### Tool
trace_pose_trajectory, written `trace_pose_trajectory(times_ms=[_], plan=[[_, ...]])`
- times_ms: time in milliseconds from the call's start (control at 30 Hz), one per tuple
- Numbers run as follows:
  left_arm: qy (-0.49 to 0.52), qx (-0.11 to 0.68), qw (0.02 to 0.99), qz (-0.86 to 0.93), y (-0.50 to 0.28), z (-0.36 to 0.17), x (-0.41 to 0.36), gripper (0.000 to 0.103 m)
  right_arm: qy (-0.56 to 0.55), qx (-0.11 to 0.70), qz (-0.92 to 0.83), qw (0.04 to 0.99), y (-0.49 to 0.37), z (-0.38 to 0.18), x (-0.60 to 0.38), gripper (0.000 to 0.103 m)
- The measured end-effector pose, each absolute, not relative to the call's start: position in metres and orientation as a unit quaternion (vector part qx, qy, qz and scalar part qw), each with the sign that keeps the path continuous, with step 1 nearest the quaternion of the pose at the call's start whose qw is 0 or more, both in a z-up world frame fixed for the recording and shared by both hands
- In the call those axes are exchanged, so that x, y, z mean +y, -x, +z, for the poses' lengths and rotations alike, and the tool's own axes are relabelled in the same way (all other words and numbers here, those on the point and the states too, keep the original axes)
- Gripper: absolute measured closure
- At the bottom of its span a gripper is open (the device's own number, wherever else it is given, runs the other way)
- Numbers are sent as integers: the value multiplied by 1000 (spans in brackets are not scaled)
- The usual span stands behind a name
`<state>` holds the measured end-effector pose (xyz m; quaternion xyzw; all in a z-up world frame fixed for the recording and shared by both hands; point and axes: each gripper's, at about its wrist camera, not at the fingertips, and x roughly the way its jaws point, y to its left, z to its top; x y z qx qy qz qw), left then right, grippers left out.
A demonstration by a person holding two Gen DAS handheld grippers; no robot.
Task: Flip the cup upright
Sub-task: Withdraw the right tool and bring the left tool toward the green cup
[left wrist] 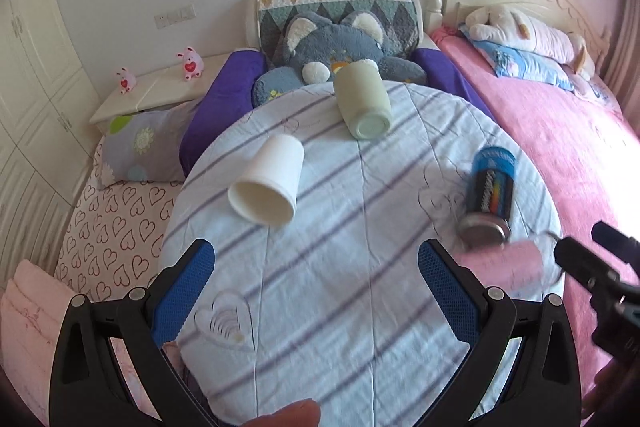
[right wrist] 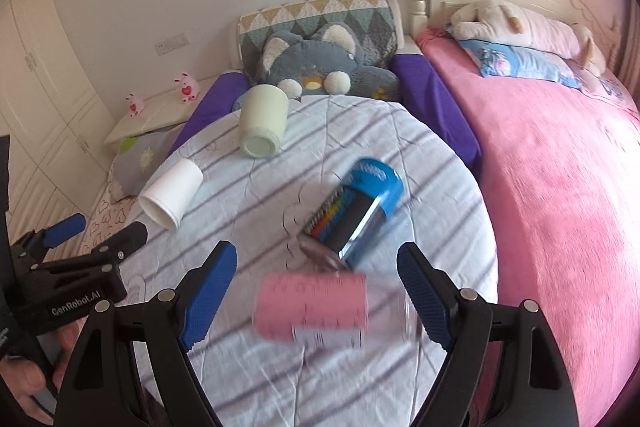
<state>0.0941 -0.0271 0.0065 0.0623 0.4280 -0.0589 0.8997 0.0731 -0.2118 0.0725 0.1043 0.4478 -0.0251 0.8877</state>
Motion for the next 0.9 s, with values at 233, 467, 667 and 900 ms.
trace_pose_trajectory(times_ms=[233, 467, 667, 900], plan=[[-68, 420, 903, -54, -61, 12, -25, 0, -105, 441, -28, 891, -35, 75, -205, 19], [-69, 412, 907, -50, -48, 19, -22, 0, -97, 428, -17, 898, -26, 85, -195, 19], [-69, 411, 908, -48, -46, 20, -19, 0, -98, 432, -14, 896, -28, 82, -194, 19], [-69, 412, 907, -48, -45, 19, -19, 0, -99, 433, -13, 896, -30, 81, -195, 19]])
